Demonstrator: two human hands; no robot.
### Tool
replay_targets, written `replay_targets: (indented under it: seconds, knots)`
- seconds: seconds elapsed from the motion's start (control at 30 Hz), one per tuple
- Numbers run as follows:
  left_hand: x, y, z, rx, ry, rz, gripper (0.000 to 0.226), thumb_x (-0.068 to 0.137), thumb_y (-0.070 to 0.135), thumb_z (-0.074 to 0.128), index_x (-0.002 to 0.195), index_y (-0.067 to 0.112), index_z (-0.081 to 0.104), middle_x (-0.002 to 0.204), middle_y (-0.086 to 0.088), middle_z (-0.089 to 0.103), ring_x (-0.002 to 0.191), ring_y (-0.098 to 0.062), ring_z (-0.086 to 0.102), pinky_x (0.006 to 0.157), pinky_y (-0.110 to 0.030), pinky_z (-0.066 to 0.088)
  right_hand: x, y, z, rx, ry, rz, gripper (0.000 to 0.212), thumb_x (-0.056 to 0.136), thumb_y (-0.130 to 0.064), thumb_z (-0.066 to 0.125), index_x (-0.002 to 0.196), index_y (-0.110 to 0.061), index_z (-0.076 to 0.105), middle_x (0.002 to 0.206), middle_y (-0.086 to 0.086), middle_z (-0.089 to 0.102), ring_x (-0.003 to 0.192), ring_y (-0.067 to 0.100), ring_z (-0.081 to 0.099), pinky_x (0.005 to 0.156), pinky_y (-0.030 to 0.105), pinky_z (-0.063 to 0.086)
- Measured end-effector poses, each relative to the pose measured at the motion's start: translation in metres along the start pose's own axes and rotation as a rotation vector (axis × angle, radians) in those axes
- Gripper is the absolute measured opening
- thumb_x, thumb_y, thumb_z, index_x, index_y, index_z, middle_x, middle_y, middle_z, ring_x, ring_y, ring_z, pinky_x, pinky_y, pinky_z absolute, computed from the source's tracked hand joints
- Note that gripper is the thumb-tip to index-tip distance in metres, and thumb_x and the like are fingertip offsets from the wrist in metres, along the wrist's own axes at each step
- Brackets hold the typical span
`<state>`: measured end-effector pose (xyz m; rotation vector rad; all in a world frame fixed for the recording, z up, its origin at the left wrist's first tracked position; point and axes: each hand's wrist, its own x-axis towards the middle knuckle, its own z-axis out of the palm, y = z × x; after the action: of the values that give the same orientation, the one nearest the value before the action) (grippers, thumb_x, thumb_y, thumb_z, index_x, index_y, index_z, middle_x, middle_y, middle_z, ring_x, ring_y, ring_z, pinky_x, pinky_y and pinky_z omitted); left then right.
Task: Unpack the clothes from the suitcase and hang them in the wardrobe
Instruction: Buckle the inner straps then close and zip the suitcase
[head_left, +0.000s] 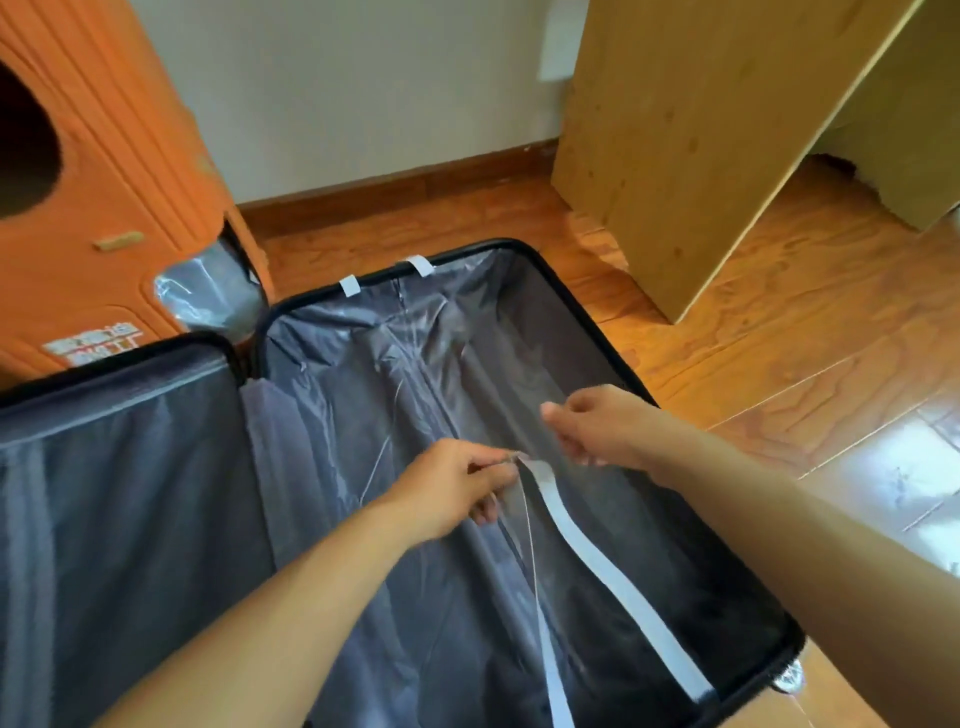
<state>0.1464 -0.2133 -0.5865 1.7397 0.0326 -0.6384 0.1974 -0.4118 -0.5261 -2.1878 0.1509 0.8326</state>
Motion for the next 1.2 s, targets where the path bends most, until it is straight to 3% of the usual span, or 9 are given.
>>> replay_targets:
  seconds: [0.1, 0.2, 0.47, 0.63, 0.73, 0.83, 0.9, 1.0, 1.2]
  knots:
    - [0.011, 0.012, -0.022, -0.033, -0.112, -0.053, 0.028, 0.1, 0.004, 0.06, 0.109, 0.025, 0.076, 0.085, -0.013, 0.071, 0.074, -0.017, 0.069, 0.074, -0.026, 0.058, 0.026, 0.022, 0.001, 0.241, -0.503, 0.044, 0.047, 0.101, -0.043, 0.053, 0.126, -0.004, 0.061, 0.122, 0.015, 0.069, 0.117, 0.029, 0.065, 0.105, 0.04, 0.047]
    - [0.021, 0.015, -0.035, -0.041, -0.105, -0.135, 0.029, 0.095, -0.008, 0.061, 0.105, 0.012, 0.078, 0.098, -0.018, 0.076, 0.086, -0.02, 0.074, 0.083, -0.024, 0.059, 0.046, 0.038, 0.012, 0.395, -0.734, 0.027, 0.034, 0.101, -0.021, 0.055, 0.126, 0.002, 0.06, 0.117, 0.016, 0.068, 0.108, 0.029, 0.066, 0.091, 0.035, 0.053]
    - [0.027, -0.013, -0.016, -0.26, 0.244, -0.149, 0.024, 0.095, -0.003, 0.062, 0.108, 0.012, 0.076, 0.1, -0.015, 0.075, 0.089, -0.022, 0.071, 0.085, -0.029, 0.06, 0.07, 0.039, 0.046, 0.422, -0.393, -0.056, 0.007, 0.09, -0.012, 0.072, 0.091, -0.005, 0.07, 0.081, 0.012, 0.07, 0.072, 0.021, 0.064, 0.067, 0.028, 0.051]
    - [0.026, -0.027, 0.017, -0.839, 0.491, -0.433, 0.013, 0.092, -0.003, 0.067, 0.099, 0.008, 0.069, 0.083, -0.009, 0.075, 0.075, -0.019, 0.071, 0.067, -0.026, 0.057, 0.071, 0.03, 0.061, 0.243, -0.442, 0.06, 0.008, 0.09, -0.009, 0.071, 0.083, -0.008, 0.067, 0.078, 0.012, 0.07, 0.067, 0.018, 0.066, 0.063, 0.027, 0.055]
    - [0.028, -0.046, 0.008, -0.638, 0.549, -0.482, 0.008, 0.09, -0.001, 0.071, 0.09, 0.007, 0.071, 0.078, -0.007, 0.074, 0.071, -0.018, 0.067, 0.063, -0.024, 0.055, 0.103, 0.0, 0.05, -0.041, -0.529, 0.073, 0.01, 0.095, -0.01, 0.062, 0.086, -0.011, 0.067, 0.08, 0.005, 0.074, 0.071, 0.015, 0.07, 0.07, 0.029, 0.057]
    - [0.024, -0.059, -0.01, -0.414, 0.471, -0.498, 0.004, 0.089, 0.007, 0.075, 0.093, 0.008, 0.076, 0.079, -0.005, 0.074, 0.061, -0.006, 0.062, 0.057, -0.017, 0.05, 0.178, -0.054, 0.037, -0.087, -0.114, -0.166, 0.012, 0.088, -0.013, 0.06, 0.082, -0.017, 0.07, 0.084, 0.009, 0.074, 0.077, 0.025, 0.07, 0.084, 0.048, 0.059]
    - [0.02, -0.065, -0.016, -0.397, 0.413, -0.522, 0.008, 0.09, 0.01, 0.075, 0.098, 0.008, 0.077, 0.086, -0.01, 0.076, 0.069, -0.008, 0.064, 0.063, -0.017, 0.054, 0.228, -0.101, 0.028, -0.171, 0.131, -0.333, 0.024, 0.086, -0.02, 0.06, 0.108, -0.025, 0.069, 0.108, 0.007, 0.07, 0.092, 0.029, 0.07, 0.089, 0.049, 0.058]
    - [0.021, -0.07, -0.017, -0.403, 0.381, -0.537, 0.008, 0.092, 0.012, 0.074, 0.098, 0.008, 0.078, 0.099, -0.015, 0.077, 0.076, -0.012, 0.066, 0.072, -0.021, 0.057, 0.288, -0.154, 0.02, -0.24, 0.139, -0.374, 0.069, 0.092, -0.02, 0.059, 0.153, -0.018, 0.028, 0.138, 0.017, 0.051, 0.102, 0.033, 0.068, 0.088, 0.048, 0.058]
    - [0.029, -0.072, -0.026, -0.384, 0.346, -0.534, 0.004, 0.09, 0.013, 0.076, 0.093, 0.016, 0.079, 0.093, -0.006, 0.079, 0.08, -0.011, 0.07, 0.083, -0.028, 0.059, 0.306, -0.176, 0.032, -0.045, -0.029, -0.346, 0.057, 0.095, 0.002, 0.058, 0.148, -0.012, 0.04, 0.11, 0.011, 0.061, 0.053, 0.011, 0.064, 0.047, 0.023, 0.055]
